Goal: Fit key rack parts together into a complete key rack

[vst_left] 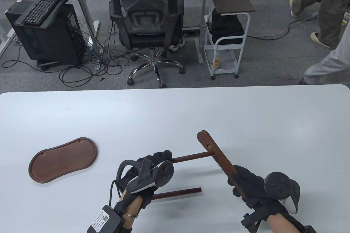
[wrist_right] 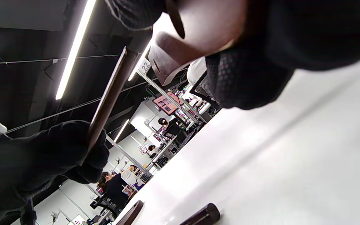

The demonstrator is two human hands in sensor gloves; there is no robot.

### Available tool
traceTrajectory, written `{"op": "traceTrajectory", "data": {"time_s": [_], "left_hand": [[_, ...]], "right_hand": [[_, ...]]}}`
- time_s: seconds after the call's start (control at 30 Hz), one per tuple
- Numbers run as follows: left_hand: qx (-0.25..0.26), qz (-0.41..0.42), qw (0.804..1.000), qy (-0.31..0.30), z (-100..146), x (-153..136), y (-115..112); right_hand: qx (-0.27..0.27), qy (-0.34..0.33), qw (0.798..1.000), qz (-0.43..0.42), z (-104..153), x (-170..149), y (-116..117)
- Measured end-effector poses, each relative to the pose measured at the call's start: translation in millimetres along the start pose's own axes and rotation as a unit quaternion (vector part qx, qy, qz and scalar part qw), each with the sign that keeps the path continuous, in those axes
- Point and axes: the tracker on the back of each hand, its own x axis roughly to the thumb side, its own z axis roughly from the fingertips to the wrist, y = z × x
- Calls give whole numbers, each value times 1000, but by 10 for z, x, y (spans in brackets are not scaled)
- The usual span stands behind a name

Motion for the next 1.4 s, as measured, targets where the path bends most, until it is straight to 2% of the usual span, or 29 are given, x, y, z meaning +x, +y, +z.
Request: {"op": "traceTrajectory", "data": {"time_s": [0.2,0.53,0.87,1.03,1.4], "left_hand": [[2,11,1000,18,31,-24,-118],[-8,31,999,28,28,-27,-158],[36,69,997,8,69,2,-94],[55,76,996,-4,98,52,-33],[79,18,997,-21,162,287,48]], "right_hand": [[5,5,1000,-14,1,-3,22],[6,-2,1000,-21,3,-1,32],[16,-1,1000,-17,5,-7,26],[68,-1,997,28,3,-1,88],[58,-34,993,97,36,141,143]]}}
